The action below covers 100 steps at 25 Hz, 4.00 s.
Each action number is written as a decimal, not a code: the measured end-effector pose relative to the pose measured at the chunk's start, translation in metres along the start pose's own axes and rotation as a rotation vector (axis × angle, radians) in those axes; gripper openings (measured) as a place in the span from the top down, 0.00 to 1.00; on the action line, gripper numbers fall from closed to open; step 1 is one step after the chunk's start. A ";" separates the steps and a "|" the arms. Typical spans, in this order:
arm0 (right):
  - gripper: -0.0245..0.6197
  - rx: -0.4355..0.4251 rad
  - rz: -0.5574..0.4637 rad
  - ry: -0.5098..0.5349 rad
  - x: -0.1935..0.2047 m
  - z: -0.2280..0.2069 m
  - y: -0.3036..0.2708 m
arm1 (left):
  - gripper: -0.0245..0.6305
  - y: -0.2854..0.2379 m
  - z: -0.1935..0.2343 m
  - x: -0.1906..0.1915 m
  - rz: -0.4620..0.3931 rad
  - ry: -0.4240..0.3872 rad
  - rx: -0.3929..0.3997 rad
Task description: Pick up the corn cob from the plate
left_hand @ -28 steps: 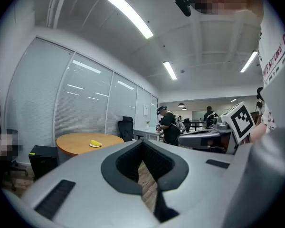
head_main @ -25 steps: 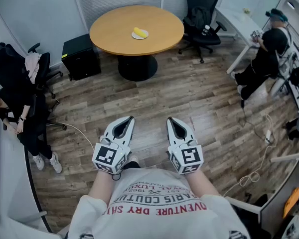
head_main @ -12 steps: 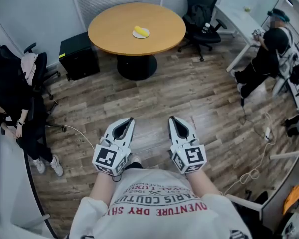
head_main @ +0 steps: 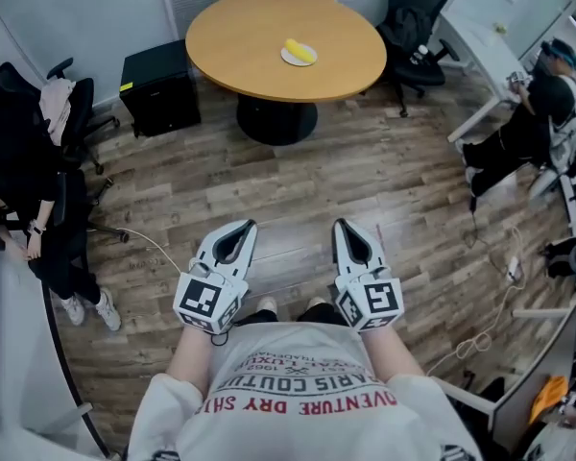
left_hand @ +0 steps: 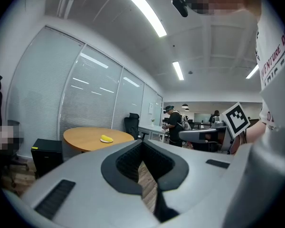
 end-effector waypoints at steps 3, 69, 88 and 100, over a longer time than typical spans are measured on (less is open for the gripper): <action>0.92 -0.011 0.015 0.008 -0.003 -0.006 -0.020 | 0.91 -0.010 0.011 0.001 0.006 0.011 -0.016; 0.91 -0.292 0.447 0.207 -0.225 -0.334 -0.644 | 0.91 -0.529 0.384 -0.183 0.046 0.141 -0.256; 0.54 -0.400 0.960 0.389 -0.140 -0.348 -0.779 | 0.91 -0.561 0.380 -0.124 0.154 0.373 -0.479; 0.53 -0.348 1.001 0.431 -0.120 -0.336 -0.794 | 0.91 -0.562 0.386 -0.113 0.176 0.402 -0.489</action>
Point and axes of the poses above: the fingertips, and each gripper's own axes: y backward along the fingers, z to its left, x out of its underside, the point moved 8 cm from there along y, backward along the fingers, and after that the axes turned 15 degrees about z, right-handed, at the moved point
